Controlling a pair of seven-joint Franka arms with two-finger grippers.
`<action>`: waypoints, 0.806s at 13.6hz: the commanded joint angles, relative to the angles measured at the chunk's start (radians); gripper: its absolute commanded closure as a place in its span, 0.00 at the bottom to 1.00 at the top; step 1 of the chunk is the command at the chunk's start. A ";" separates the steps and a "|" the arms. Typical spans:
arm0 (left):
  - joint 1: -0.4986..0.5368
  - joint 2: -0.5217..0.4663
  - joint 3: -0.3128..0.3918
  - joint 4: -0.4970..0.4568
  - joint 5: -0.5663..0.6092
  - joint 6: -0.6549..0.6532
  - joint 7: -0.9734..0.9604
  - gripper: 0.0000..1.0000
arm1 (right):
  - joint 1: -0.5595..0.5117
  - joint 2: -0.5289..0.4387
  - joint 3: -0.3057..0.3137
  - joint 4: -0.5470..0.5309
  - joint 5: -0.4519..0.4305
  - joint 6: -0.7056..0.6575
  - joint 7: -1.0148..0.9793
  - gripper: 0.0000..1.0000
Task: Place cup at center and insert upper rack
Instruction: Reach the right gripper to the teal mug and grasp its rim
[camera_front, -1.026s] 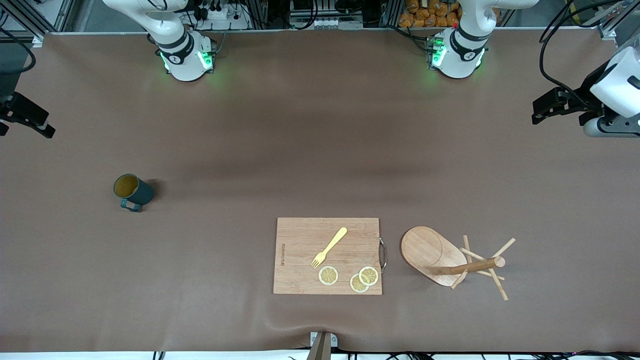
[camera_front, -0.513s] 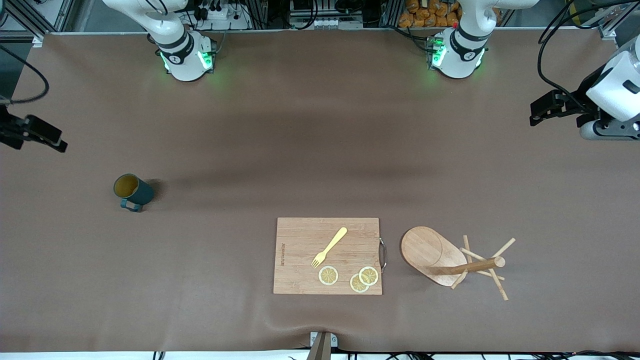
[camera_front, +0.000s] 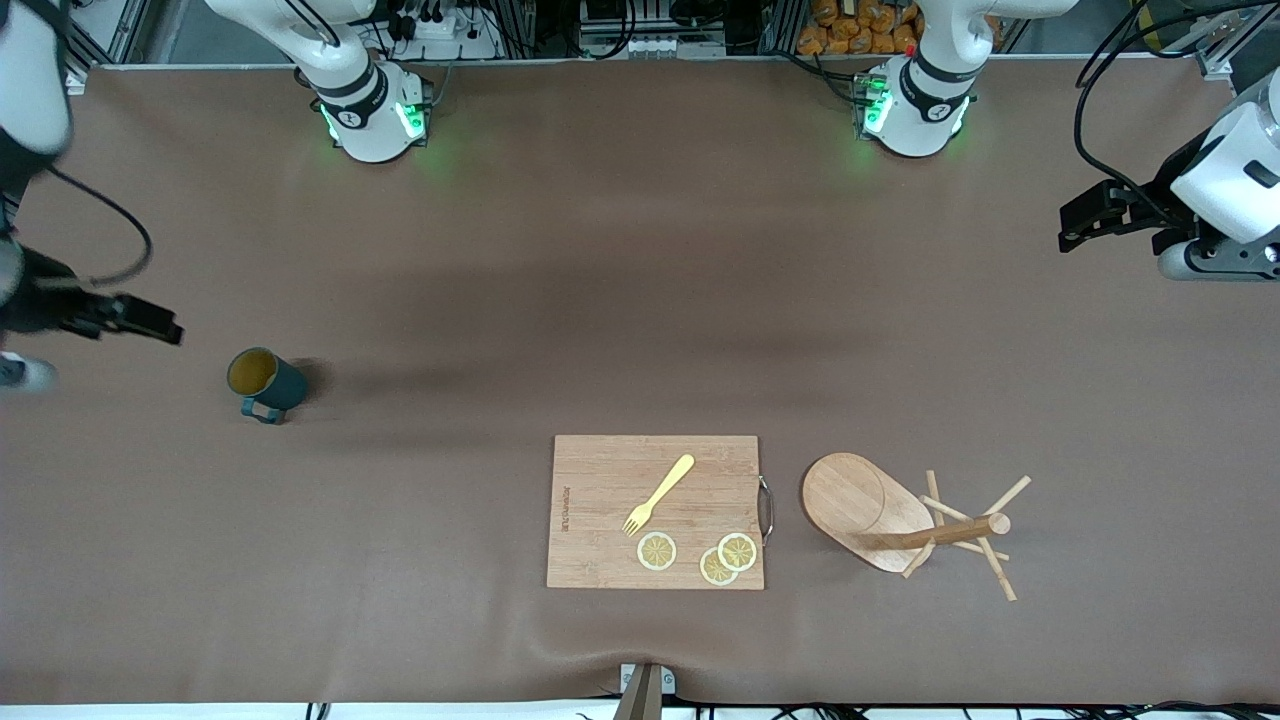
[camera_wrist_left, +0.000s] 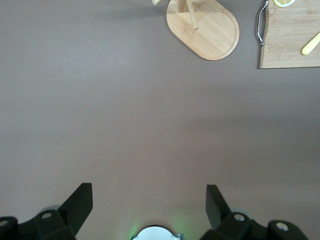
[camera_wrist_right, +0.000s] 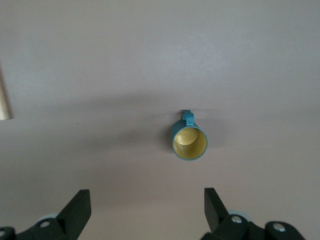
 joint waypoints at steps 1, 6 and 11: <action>0.004 -0.002 -0.002 0.001 0.009 0.007 -0.009 0.00 | -0.007 0.061 0.003 0.017 -0.011 0.041 -0.002 0.00; -0.003 -0.002 -0.002 0.001 0.009 0.008 -0.008 0.00 | -0.033 0.181 0.000 0.002 -0.015 0.077 -0.005 0.00; -0.001 -0.001 -0.002 -0.002 0.009 0.008 -0.008 0.00 | -0.038 0.184 0.002 -0.167 -0.015 0.228 -0.009 0.00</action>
